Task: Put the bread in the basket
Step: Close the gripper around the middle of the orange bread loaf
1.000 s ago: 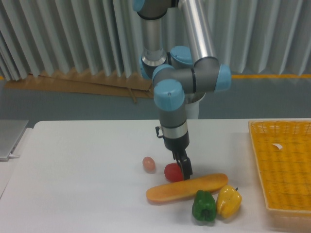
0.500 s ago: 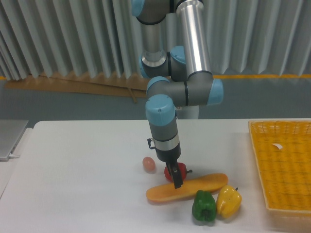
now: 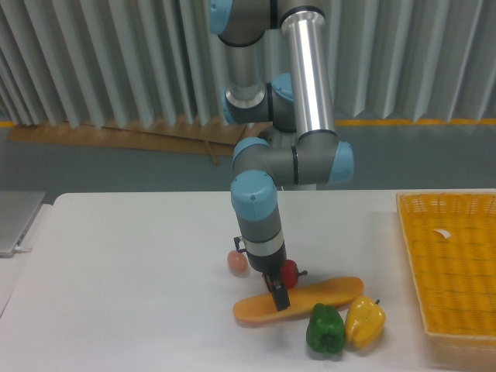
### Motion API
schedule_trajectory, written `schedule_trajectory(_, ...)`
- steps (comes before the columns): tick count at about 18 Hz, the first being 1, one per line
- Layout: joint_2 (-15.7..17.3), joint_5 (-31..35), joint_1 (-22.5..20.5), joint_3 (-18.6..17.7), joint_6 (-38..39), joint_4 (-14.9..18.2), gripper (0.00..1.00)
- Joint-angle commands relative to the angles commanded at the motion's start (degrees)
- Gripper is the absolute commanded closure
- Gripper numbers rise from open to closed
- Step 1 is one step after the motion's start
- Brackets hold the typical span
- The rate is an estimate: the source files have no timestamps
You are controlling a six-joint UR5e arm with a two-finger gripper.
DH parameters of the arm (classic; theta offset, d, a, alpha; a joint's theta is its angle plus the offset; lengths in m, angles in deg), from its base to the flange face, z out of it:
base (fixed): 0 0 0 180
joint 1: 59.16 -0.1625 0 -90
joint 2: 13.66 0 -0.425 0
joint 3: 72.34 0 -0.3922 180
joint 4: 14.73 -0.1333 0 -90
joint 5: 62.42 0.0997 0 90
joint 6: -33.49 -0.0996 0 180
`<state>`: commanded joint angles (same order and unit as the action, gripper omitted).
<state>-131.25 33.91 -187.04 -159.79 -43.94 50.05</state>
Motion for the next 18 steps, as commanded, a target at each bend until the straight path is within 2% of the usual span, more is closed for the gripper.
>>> schedule_trajectory(6,-1.41,2.02,-0.09,0.35,0.00,-1.49,0.00)
schedule_trajectory(14,-2.03,2.98,-0.09,0.36,0.26,-1.50,0.00)
schedule_trajectory(18,-3.17,4.66,0.09,0.18,0.18,-2.81,0.00)
